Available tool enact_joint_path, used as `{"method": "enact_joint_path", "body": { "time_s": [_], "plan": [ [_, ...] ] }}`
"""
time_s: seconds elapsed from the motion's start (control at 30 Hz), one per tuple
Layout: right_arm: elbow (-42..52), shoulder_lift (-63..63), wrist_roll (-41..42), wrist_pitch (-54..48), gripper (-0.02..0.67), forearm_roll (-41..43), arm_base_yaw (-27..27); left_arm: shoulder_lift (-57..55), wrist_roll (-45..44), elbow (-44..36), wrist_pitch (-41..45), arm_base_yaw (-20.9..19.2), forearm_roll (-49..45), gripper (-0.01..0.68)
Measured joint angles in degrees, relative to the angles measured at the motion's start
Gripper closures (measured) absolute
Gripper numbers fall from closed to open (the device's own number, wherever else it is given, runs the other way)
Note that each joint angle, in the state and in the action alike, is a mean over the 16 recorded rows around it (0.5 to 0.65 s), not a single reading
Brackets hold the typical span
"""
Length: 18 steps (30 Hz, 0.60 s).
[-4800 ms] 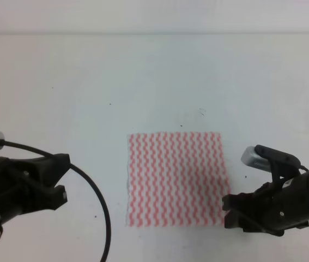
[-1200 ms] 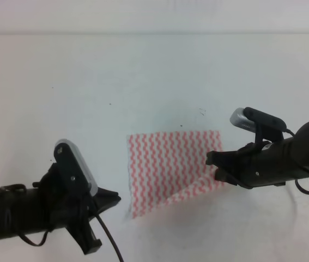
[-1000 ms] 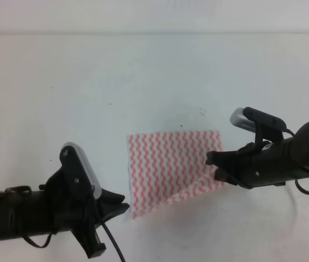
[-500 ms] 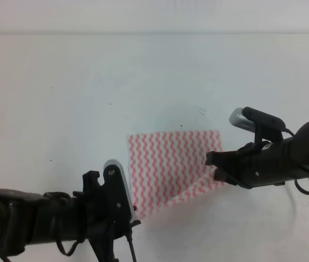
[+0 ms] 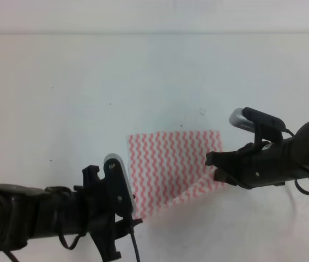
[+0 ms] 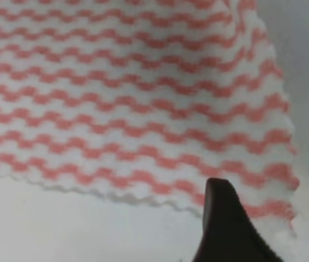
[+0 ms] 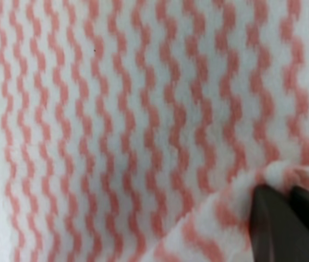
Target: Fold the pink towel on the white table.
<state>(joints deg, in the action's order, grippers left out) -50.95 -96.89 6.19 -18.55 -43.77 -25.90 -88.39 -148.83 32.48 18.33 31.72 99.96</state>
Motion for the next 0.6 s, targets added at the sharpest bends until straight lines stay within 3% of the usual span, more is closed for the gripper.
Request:
{"method": "enact_joint_path", "body": {
  "time_s": [0.23, 0.6],
  "plan": [
    [0.0, 0.1, 0.0, 0.3, 0.665, -0.1, 0.0, -2.7, -2.5, 0.8, 0.0, 0.0, 0.1, 0.329],
    [0.0, 0.1, 0.1, 0.4, 0.665, -0.2, 0.0, -8.7, -4.6, 3.4, 0.5, 0.0, 0.2, 0.328]
  ]
}}
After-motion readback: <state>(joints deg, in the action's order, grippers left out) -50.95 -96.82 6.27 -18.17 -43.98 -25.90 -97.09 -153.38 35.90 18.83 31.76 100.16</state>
